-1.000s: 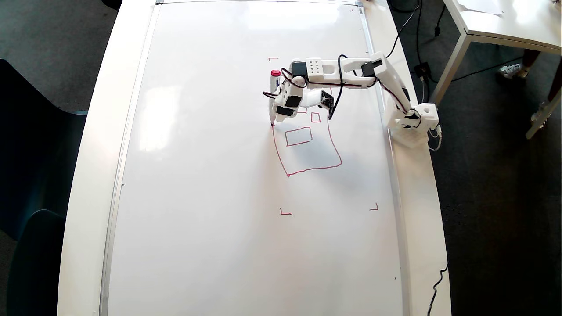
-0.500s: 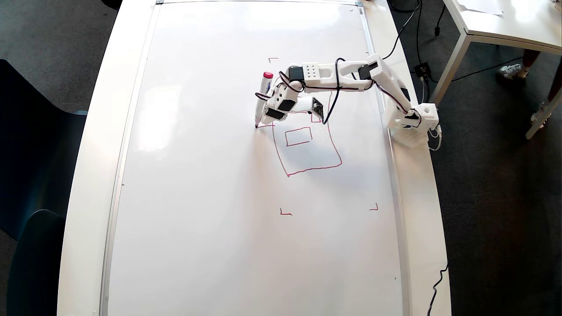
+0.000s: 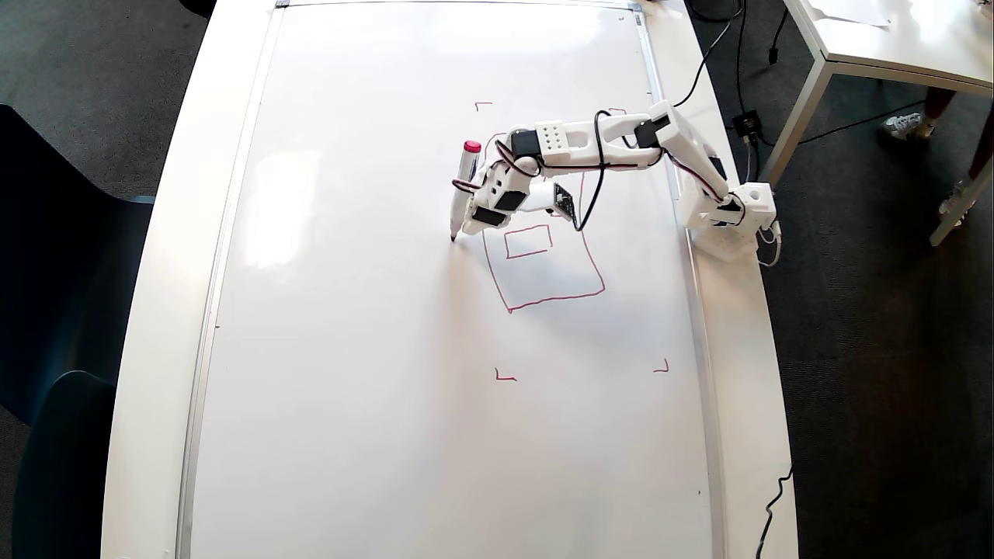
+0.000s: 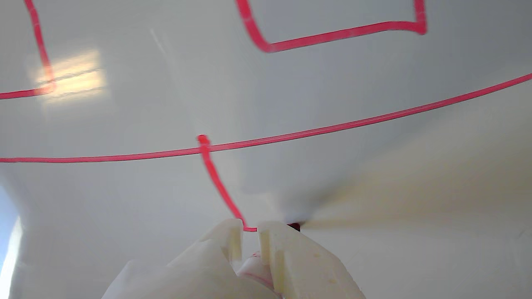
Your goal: Draw on a whiteboard a robot head using a pen attached to the gripper
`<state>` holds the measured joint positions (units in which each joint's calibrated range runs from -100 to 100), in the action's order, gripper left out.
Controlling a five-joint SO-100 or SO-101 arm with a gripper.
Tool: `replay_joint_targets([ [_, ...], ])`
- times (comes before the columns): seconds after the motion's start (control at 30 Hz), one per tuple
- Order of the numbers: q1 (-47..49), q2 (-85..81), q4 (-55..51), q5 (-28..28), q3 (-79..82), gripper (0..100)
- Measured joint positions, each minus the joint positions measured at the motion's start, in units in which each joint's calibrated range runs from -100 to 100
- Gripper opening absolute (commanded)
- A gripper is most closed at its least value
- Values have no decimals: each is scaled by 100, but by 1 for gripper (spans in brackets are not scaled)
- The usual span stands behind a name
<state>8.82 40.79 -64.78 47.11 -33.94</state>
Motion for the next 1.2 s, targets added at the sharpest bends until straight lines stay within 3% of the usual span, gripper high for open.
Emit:
replay_joint_targets([
  [0.33, 45, 152, 650, 0, 27, 1],
  [0.97, -641, 491, 701, 365, -375, 1],
  [1.2, -709, -59, 701, 365, 566, 1],
])
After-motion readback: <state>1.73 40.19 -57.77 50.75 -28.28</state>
